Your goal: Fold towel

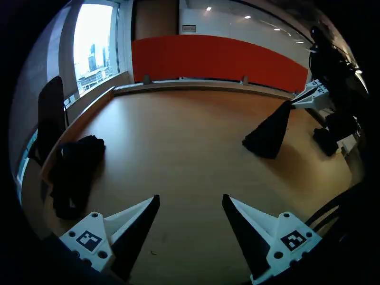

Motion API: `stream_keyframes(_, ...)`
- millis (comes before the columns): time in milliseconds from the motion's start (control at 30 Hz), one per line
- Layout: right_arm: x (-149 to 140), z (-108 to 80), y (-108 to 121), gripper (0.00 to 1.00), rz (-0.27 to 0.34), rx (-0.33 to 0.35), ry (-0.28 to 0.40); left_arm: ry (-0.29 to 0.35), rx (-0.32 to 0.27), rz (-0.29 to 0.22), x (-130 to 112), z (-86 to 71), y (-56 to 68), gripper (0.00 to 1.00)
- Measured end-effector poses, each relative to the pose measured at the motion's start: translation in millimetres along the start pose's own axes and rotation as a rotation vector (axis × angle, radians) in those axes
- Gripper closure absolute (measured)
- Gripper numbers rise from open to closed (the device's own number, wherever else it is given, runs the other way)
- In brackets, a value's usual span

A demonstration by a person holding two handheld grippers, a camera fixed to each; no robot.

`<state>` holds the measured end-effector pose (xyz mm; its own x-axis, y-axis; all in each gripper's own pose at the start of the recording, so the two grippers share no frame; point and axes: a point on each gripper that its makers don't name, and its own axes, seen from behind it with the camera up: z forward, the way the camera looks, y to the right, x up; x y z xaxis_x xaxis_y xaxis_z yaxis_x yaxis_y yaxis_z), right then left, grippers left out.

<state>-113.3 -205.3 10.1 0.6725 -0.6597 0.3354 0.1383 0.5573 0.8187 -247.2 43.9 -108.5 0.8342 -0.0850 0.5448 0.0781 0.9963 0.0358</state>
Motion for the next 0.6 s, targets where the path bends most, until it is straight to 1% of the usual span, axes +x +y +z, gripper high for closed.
stream_keyframes(167,20,-13.3,19,0.96,-0.016,-0.035,0.026,0.006,-0.004,0.002,3,-1.8,0.1,0.02)
stream_keyframes(300,29,-24.6,33,0.95,-0.013,-0.062,0.044,0.008,-0.009,0.002,4,-2.7,1.0,0.02)
stream_keyframes(600,27,-47.8,64,0.96,-0.009,-0.108,0.044,0.019,-0.011,0.004,9,-3.4,1.9,0.02)
